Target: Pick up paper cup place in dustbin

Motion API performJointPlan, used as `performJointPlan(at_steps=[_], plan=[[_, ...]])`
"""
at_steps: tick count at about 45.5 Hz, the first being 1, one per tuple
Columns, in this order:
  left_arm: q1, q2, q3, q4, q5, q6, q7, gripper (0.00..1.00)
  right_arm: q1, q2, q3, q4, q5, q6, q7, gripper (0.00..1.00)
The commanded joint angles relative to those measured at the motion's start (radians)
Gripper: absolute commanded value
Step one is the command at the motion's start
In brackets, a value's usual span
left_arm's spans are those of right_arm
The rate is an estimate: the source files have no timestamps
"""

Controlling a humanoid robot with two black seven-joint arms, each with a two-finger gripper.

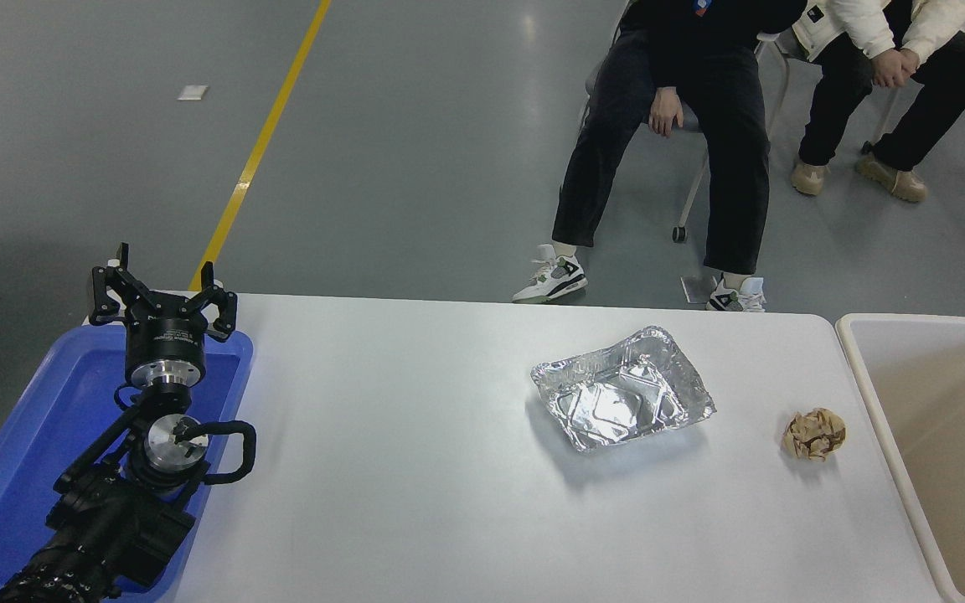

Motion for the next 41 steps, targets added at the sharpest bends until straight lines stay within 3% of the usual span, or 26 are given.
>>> performJointPlan(at_steps=[1, 17, 28, 35, 41], plan=[[0.0, 0.0, -0.001, 0.0, 0.0, 0.0, 0.0, 0.99, 0.063, -0.103, 0.015, 0.128, 0.024, 0.007, 0.0, 1.0], [0.0, 0.0, -0.001, 0.0, 0.0, 0.0, 0.0, 0.99, 0.235, -0.355, 0.106, 0.579, 0.057, 0.004, 0.0, 1.0], [0.0, 0.0, -0.001, 0.0, 0.0, 0.0, 0.0, 0.99, 0.318, -0.347, 0.218, 0.696, 0.063, 0.007, 0.001, 1.0], [0.0, 0.0, -0.001, 0.0, 0.0, 0.0, 0.0, 0.99, 0.353, -0.343, 0.265, 0.805, 0.165, 0.007, 0.001, 1.0], [0.0, 0.0, 0.001, 0.0, 0.0, 0.0, 0.0, 0.99, 0.419, -0.341, 0.253, 0.867, 0.176, 0.007, 0.0, 1.0]])
